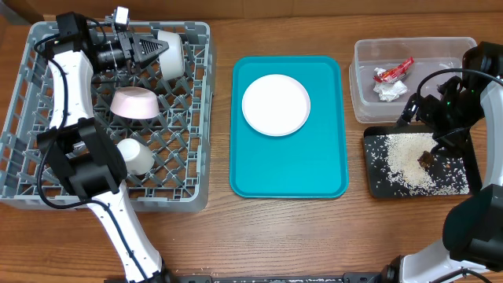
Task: Sort waste into correct bins and load items into the dishwasher
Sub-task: 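Carry the white bowl to the rack's back row and release it, then reach the left gripper to the tray and grip the white plate's rim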
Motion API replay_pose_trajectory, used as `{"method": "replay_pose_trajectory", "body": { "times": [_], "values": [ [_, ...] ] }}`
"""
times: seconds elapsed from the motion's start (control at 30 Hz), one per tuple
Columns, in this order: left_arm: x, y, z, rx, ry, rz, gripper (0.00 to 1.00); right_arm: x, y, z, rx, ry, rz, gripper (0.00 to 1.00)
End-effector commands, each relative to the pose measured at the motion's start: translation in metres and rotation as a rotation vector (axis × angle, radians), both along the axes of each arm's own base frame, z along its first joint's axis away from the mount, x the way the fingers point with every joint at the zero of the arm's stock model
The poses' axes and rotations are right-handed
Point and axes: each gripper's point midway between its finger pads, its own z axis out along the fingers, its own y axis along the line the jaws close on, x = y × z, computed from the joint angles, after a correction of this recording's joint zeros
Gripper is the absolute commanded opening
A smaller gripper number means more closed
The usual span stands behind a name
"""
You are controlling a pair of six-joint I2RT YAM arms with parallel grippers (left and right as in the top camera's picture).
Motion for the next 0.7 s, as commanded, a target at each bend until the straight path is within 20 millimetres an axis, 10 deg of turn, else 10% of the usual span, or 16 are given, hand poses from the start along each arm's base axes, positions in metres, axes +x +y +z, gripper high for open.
{"method": "replay_pose_trajectory", "body": {
  "times": [0.0, 0.2, 0.47, 0.67],
  "values": [
    [0.000, 0.007, -0.018, 0.015, 0.054, 0.021, 0.05, 0.001, 0.001, 0.012, -0.015, -0.046, 0.015, 1.00],
    [-0.014, 0.051, -0.048, 0.120, 0.229, 0.134, 0.70, 0.000, 0.001, 0.012, -0.014, -0.044, 0.022, 1.00],
    [-0.034, 0.089, -0.027, 0.062, 0.239, 0.198, 0.99, 0.000, 0.001, 0.013, -0.013, -0.045, 0.022, 1.00],
    [-0.044, 0.101, 0.008, 0.226, 0.157, 0.242, 1.00, 0.000, 0.001, 0.012, -0.013, -0.045, 0.022, 1.00]
  ]
}}
